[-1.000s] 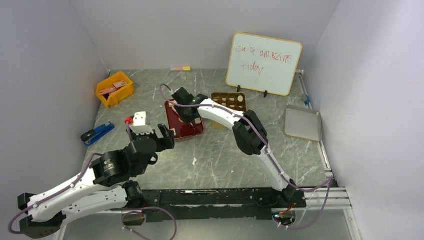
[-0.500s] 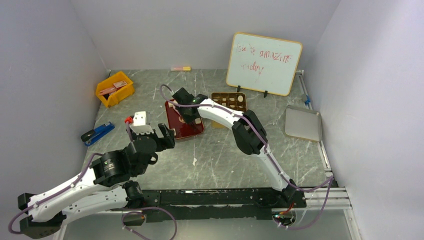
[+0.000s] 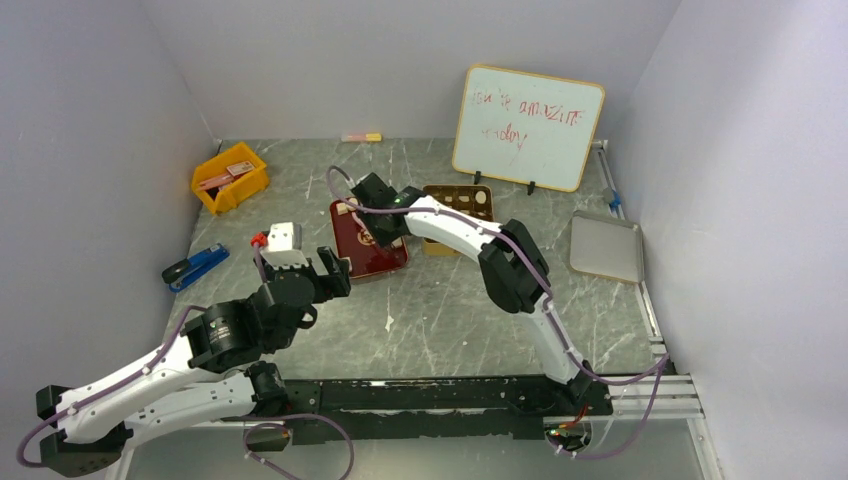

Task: Pack the chocolate
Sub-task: Pick up the fake chocolate from the plate, then place the fake chocolate in the packing box.

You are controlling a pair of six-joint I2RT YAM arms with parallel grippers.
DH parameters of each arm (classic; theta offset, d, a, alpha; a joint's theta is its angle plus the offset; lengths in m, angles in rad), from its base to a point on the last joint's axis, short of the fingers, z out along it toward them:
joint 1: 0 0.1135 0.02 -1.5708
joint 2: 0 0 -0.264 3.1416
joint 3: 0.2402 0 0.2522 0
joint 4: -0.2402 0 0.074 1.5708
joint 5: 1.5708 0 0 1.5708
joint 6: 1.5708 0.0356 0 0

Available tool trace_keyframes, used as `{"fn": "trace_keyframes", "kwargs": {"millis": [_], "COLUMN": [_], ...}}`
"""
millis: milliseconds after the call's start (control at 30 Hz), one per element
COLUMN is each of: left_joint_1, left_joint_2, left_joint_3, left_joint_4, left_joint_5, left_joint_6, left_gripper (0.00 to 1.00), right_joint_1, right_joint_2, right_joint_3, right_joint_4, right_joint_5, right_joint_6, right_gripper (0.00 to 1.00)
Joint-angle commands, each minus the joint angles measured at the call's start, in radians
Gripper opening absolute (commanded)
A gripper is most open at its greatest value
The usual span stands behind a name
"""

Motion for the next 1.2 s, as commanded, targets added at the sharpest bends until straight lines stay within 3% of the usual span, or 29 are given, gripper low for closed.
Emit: {"fn": "trace_keyframes", "kwargs": {"millis": [0,200,833,1167], "left_joint_1": [-0.005,-0.005,-0.005,-0.005], "left_joint_2": [0.003,-0.001,-0.028,-0.028], "left_joint_3": [0.028,0.039,0.020,0.013], "left_joint_4": [0.006,-0.004,0.027,0.038], "left_joint_5": [-0.015,-0.017,0.015,0.032], "left_joint_6": [-0.005,-0.002,0.004,0.000], "left_gripper": [0.92,0.92,0.92,0.92], "right_joint_1": [-0.005,0.000,-0.003,-0.084], "right_joint_2": [-0.129,-0.229,-0.827,-0.973], "right_joint_3": [-0.023,-0.110,-0.714,-0.879], "right_joint_4": [0.031,0.029,0.024,0.013], "right_joint_5": [0.027,0.051,0.205,0.218], "right_joint_6": [0.016,0.035,0.162,0.195], "right_gripper": [0.08,0.08,0.08,0.08]}}
